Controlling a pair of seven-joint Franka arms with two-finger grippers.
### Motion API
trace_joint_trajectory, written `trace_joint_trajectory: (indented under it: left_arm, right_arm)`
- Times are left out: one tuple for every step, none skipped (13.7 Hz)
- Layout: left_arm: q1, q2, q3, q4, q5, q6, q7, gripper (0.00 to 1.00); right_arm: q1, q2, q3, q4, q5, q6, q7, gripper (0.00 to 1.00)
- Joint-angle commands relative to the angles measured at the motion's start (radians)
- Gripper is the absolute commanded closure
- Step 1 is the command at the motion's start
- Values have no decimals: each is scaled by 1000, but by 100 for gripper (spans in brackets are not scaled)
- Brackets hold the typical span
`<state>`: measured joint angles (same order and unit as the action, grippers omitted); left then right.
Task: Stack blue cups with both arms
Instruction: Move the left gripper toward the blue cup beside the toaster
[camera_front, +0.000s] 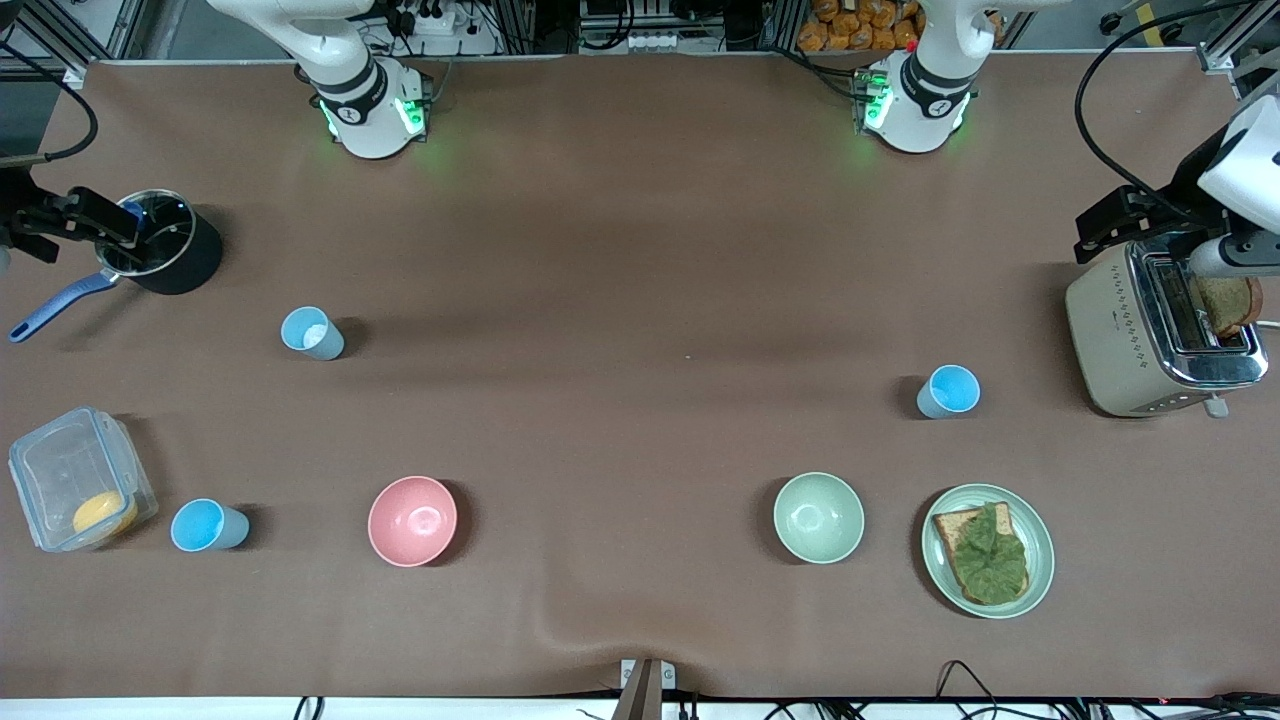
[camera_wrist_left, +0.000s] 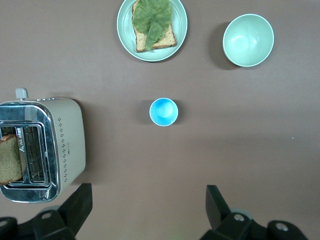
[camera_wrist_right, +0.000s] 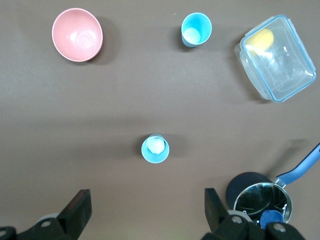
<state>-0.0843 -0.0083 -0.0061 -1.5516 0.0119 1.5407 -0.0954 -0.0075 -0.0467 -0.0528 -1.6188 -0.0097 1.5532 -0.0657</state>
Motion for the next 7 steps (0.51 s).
trace_joint_trajectory:
  left_arm:
    - [-2, -4, 6, 4, -4, -5, -12, 0]
    - [-2, -4, 6, 4, -4, -5, -12, 0]
    - [1, -1, 6, 5, -6, -4, -14, 0]
    - [6, 11, 5, 5, -9, -4, -11, 0]
    - [8, 13, 5, 4, -12, -4, -15, 0]
    - [11, 37, 5, -4, -21, 5, -23, 0]
    - [11, 50, 5, -13, -18, 25, -49, 0]
  right_arm:
    - [4, -12, -1, -6, 11, 10, 18, 0]
    - [4, -12, -1, -6, 13, 10, 18, 0]
    - [6, -12, -1, -6, 13, 10, 18, 0]
    - [6, -12, -1, -6, 13, 10, 18, 0]
    - [4, -9, -1, -6, 13, 10, 18, 0]
    - [4, -9, -1, -6, 13, 10, 18, 0]
    - [4, -9, -1, -6, 13, 10, 18, 0]
